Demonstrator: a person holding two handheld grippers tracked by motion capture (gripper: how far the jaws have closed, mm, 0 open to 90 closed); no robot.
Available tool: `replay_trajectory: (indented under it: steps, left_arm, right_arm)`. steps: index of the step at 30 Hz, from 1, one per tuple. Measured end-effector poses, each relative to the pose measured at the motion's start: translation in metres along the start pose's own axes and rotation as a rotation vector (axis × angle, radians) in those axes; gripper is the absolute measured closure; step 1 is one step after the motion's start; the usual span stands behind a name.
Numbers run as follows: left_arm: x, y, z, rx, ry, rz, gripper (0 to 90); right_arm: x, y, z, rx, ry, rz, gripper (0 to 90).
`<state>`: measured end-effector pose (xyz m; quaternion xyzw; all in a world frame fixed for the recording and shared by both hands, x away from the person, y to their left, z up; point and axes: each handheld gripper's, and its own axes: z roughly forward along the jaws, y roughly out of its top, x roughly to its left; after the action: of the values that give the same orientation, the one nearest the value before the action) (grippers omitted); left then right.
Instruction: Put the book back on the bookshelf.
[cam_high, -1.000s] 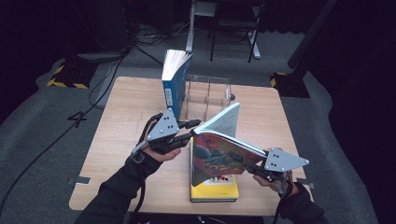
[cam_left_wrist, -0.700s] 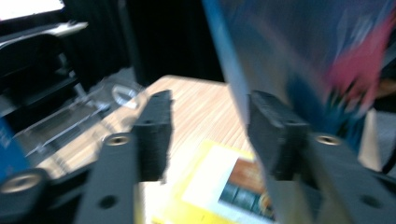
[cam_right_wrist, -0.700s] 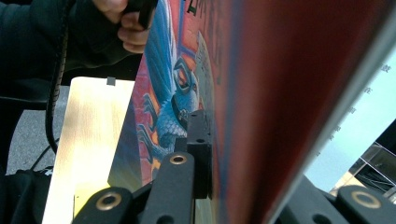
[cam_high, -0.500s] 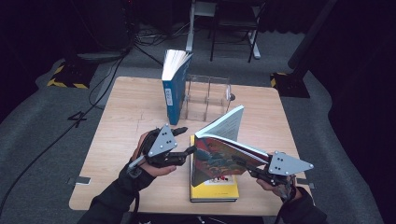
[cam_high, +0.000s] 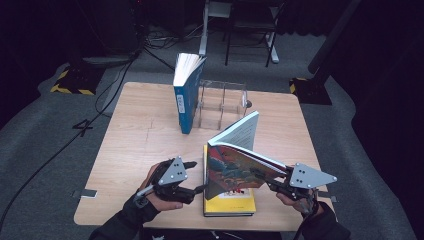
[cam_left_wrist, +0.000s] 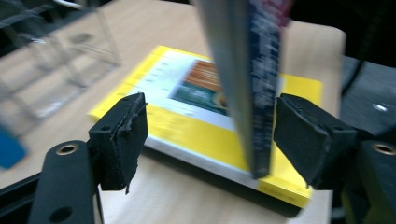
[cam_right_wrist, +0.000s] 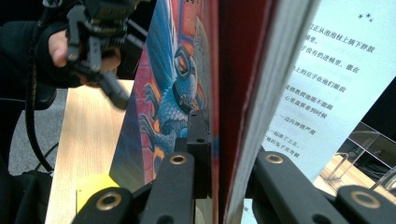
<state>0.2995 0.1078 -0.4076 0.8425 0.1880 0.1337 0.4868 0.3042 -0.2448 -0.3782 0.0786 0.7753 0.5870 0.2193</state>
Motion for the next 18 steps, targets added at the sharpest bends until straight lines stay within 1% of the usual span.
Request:
replay_trajectory:
  steps: [3, 5, 6, 7, 8, 9, 10, 11, 12, 13, 14, 15, 16, 17, 18]
  left_arm:
    - [-0.009, -0.002, 0.014, 0.007, -0.056, 0.006, 25.9]
    - [-0.012, -0.002, 0.023, 0.002, -0.065, 0.012, 25.9]
    - [-0.013, -0.002, 0.028, -0.009, -0.087, 0.006, 29.1]
    - [-0.017, -0.002, 0.035, -0.036, -0.098, 0.028, 32.6]
    - [-0.017, -0.002, 0.035, -0.036, -0.098, 0.028, 34.7]
    - [-0.018, -0.001, 0.039, -0.045, -0.095, 0.036, 34.7]
    - [-0.016, 0.001, 0.045, -0.063, -0.123, 0.017, 35.1]
    - [-0.016, 0.001, 0.045, -0.063, -0.123, 0.017, 35.5]
    - [-0.016, 0.003, 0.049, -0.068, -0.111, 0.012, 35.5]
    - [-0.015, 0.005, 0.052, -0.076, -0.118, 0.015, 35.6]
    - [-0.014, 0.008, 0.056, -0.098, -0.117, 0.011, 36.9]
    - [-0.014, 0.008, 0.056, -0.098, -0.117, 0.011, 38.5]
    - [-0.012, 0.011, 0.059, -0.121, -0.107, 0.002, 41.2]
    - [-0.011, 0.012, 0.060, -0.134, -0.105, -0.009, 42.6]
    - [-0.009, 0.013, 0.061, -0.146, -0.098, -0.012, 45.8]
  right_arm:
    - [0.000, -0.001, -0.001, 0.001, 0.001, -0.001, 82.2]
    - [0.002, -0.001, -0.002, 0.001, 0.005, -0.001, 82.2]
    - [0.002, -0.001, -0.003, 0.001, 0.008, -0.002, 82.0]
    - [0.002, -0.001, -0.003, 0.002, 0.009, -0.003, 81.8]
    - [0.002, -0.001, -0.003, 0.002, 0.009, -0.003, 81.8]
    - [0.002, -0.002, -0.004, 0.003, 0.009, -0.003, 81.5]
    - [0.002, -0.003, -0.005, 0.003, 0.011, 0.003, 81.1]
    - [0.002, -0.003, -0.005, 0.003, 0.011, 0.003, 81.1]
    - [0.002, -0.003, -0.006, 0.006, 0.012, 0.002, 80.9]
    - [0.002, -0.003, -0.007, 0.009, 0.012, 0.001, 80.5]
    - [0.002, -0.004, -0.009, 0.015, 0.009, 0.001, 80.0]
    - [0.002, -0.004, -0.009, 0.015, 0.009, 0.001, 80.0]
    - [0.001, -0.005, -0.012, 0.021, -0.002, 0.001, 78.8]
    - [0.001, -0.006, -0.013, 0.021, -0.004, 0.003, 78.3]
    - [0.000, -0.007, -0.015, 0.022, -0.008, 0.007, 77.7]
